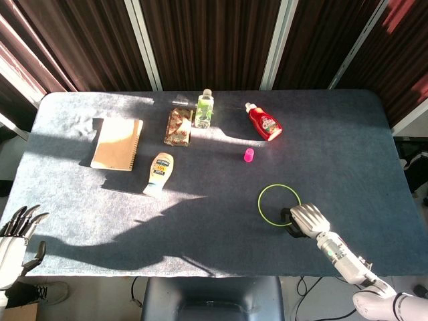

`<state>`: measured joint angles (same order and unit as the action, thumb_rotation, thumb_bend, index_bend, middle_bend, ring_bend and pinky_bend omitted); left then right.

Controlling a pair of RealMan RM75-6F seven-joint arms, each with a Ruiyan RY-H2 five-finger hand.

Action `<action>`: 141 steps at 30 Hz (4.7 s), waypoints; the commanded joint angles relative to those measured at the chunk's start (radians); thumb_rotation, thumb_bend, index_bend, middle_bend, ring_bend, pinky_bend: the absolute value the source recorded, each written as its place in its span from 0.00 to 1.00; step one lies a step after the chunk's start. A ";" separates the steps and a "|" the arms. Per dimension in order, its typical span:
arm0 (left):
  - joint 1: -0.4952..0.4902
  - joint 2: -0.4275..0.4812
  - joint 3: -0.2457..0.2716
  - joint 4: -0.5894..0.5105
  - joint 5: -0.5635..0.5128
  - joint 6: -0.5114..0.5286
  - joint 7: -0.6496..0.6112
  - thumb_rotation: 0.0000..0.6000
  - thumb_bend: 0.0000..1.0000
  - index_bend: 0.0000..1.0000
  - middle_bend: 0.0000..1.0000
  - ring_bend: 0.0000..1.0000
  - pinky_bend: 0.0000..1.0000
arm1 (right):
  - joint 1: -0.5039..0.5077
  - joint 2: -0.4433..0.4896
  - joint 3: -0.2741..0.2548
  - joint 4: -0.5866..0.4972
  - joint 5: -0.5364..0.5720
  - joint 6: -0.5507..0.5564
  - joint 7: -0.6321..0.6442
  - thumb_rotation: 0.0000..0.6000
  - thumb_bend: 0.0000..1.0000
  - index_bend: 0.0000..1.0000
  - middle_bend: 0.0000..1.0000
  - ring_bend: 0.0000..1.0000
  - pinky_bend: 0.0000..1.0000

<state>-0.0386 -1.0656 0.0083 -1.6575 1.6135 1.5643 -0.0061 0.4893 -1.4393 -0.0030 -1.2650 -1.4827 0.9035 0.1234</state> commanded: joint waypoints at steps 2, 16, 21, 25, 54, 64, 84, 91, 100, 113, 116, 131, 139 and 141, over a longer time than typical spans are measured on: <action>0.000 0.001 0.000 0.000 0.001 0.000 0.000 1.00 0.52 0.19 0.08 0.01 0.23 | 0.001 -0.004 -0.003 0.006 0.002 0.000 -0.005 1.00 0.50 0.60 0.93 1.00 1.00; -0.001 0.004 0.003 0.000 0.005 -0.001 -0.010 1.00 0.52 0.19 0.09 0.01 0.23 | -0.005 -0.025 -0.004 0.030 0.025 0.014 -0.033 1.00 0.50 0.69 0.93 1.00 1.00; -0.001 0.004 0.003 -0.001 0.006 -0.001 -0.011 1.00 0.52 0.19 0.09 0.01 0.23 | -0.012 -0.030 0.004 0.030 0.030 0.040 -0.041 1.00 0.50 0.85 0.93 1.00 1.00; -0.001 0.004 0.003 -0.001 0.006 -0.003 -0.009 1.00 0.52 0.19 0.09 0.01 0.23 | -0.017 -0.029 0.014 0.022 0.033 0.063 -0.033 1.00 0.50 0.89 0.93 1.00 1.00; -0.010 0.004 0.001 -0.005 -0.007 -0.021 0.000 1.00 0.52 0.19 0.09 0.02 0.23 | 0.197 0.104 0.193 -0.158 0.291 -0.208 -0.030 1.00 0.54 0.90 0.93 1.00 1.00; -0.011 0.006 0.002 -0.004 -0.006 -0.022 -0.004 1.00 0.52 0.19 0.09 0.02 0.23 | 0.346 0.070 0.247 -0.152 0.511 -0.263 -0.219 1.00 0.60 0.91 0.93 1.00 1.00; -0.011 0.017 0.011 -0.002 0.008 -0.023 -0.033 1.00 0.52 0.20 0.10 0.02 0.23 | 0.676 -0.179 0.128 0.129 1.059 -0.276 -0.697 1.00 0.62 0.93 0.93 1.00 1.00; -0.010 0.019 0.013 0.004 0.014 -0.018 -0.049 1.00 0.52 0.20 0.10 0.02 0.23 | 0.730 -0.247 0.108 0.248 1.183 -0.348 -0.724 1.00 0.63 0.94 0.93 1.00 1.00; -0.013 0.018 0.015 0.003 0.016 -0.023 -0.042 1.00 0.53 0.20 0.11 0.02 0.23 | 0.751 -0.257 0.049 0.264 1.232 -0.315 -0.784 1.00 0.63 0.94 0.93 1.00 1.00; -0.016 0.015 0.016 0.003 0.019 -0.027 -0.029 1.00 0.52 0.20 0.11 0.02 0.23 | 0.734 -0.068 -0.006 -0.105 1.193 -0.114 -0.869 1.00 0.15 0.28 0.84 0.94 0.91; -0.018 0.013 0.015 0.003 0.018 -0.031 -0.025 1.00 0.52 0.20 0.11 0.02 0.23 | 0.743 0.010 -0.042 -0.276 1.218 -0.009 -0.945 1.00 0.08 0.08 0.72 0.82 0.79; -0.030 0.011 0.005 0.007 -0.005 -0.050 -0.026 1.00 0.52 0.20 0.11 0.02 0.23 | 0.466 0.290 -0.246 -0.802 0.681 0.542 -0.878 1.00 0.02 0.00 0.19 0.23 0.47; -0.024 0.006 -0.002 0.008 -0.014 -0.034 -0.025 1.00 0.52 0.20 0.12 0.02 0.23 | 0.142 0.308 -0.410 -0.650 0.345 0.660 -0.581 1.00 0.02 0.00 0.08 0.05 0.18; -0.024 0.004 -0.003 0.007 -0.019 -0.035 -0.018 1.00 0.52 0.20 0.12 0.02 0.23 | 0.078 0.296 -0.413 -0.587 0.290 0.680 -0.506 1.00 0.02 0.00 0.05 0.01 0.14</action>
<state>-0.0622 -1.0610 0.0058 -1.6500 1.5958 1.5292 -0.0256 0.7064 -1.1581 -0.3441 -1.9494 -1.0618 1.4992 -0.5352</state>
